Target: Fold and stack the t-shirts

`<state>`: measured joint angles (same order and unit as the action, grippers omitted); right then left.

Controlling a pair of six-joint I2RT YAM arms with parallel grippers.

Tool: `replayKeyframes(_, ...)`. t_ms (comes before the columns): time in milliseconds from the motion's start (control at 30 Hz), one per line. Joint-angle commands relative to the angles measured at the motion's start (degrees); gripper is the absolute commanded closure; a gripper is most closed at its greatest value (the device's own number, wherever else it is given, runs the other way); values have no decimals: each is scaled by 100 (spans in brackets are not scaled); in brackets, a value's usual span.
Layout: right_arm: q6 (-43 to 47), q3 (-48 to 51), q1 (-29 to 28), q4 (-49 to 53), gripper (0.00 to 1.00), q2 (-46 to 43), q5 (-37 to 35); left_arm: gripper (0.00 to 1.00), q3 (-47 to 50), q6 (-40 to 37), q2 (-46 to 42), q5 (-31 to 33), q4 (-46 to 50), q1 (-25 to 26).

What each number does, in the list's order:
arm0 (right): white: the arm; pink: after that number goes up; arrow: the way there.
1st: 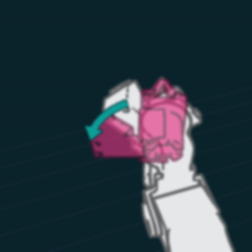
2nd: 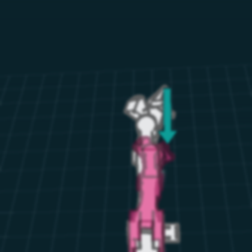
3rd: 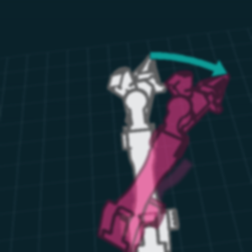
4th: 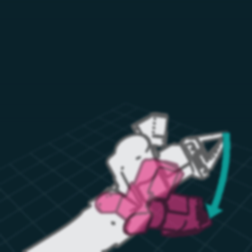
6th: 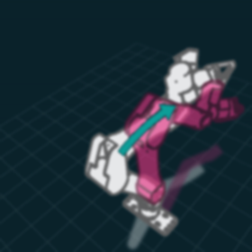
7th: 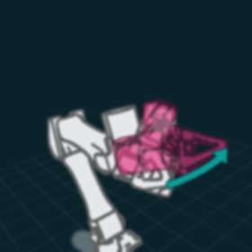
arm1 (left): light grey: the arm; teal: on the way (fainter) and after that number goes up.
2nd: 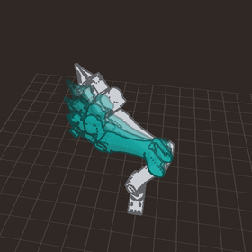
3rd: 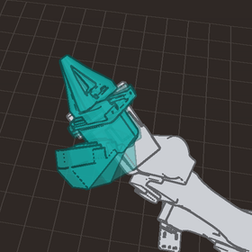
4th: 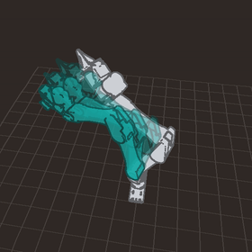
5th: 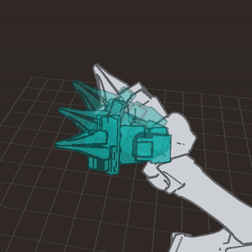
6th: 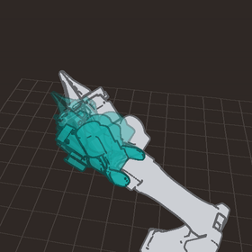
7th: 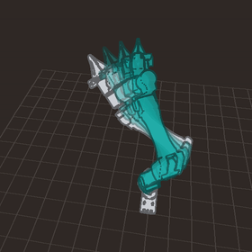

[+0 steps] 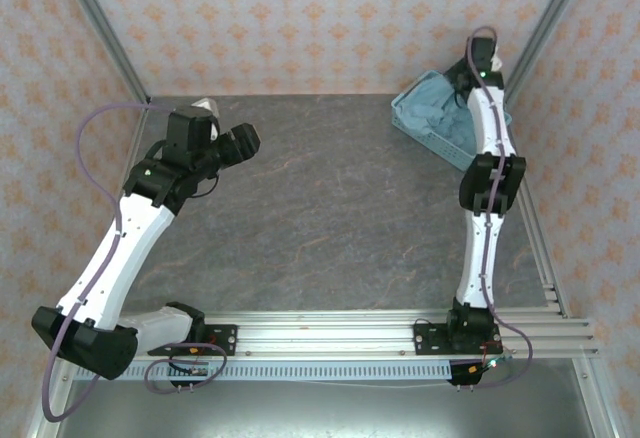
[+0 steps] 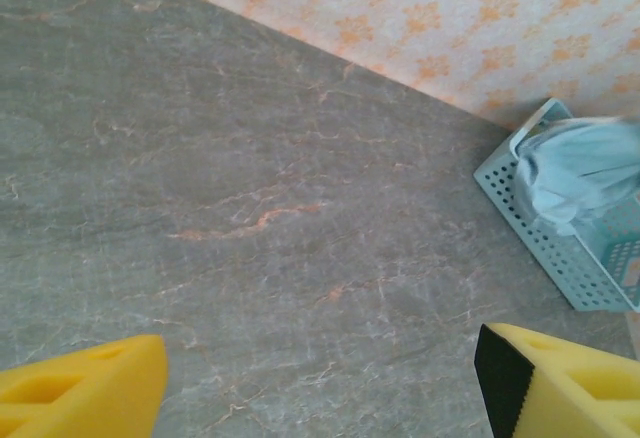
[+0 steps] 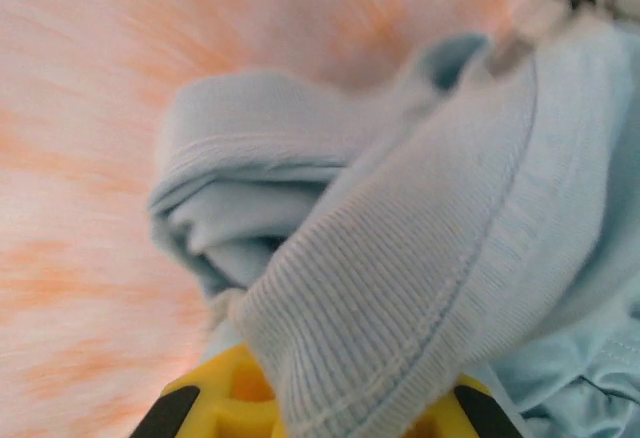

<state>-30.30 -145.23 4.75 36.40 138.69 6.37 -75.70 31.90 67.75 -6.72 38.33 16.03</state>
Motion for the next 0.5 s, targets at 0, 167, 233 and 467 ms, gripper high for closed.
replayKeyframes(0,329,-375,-229,-371,100,-1641,-414,18,97,-13,-86,311,158,15)
replayKeyframes(167,650,-422,-659,-530,100,-2798,-393,18,178,-17,-36,522,111,14)
replayKeyframes(233,811,-488,-896,-584,100,-3215,-351,18,161,-9,-3,661,161,14)
replayKeyframes(467,1261,-237,-1967,-198,100,-4201,26,15,5,62,20,1365,588,14)
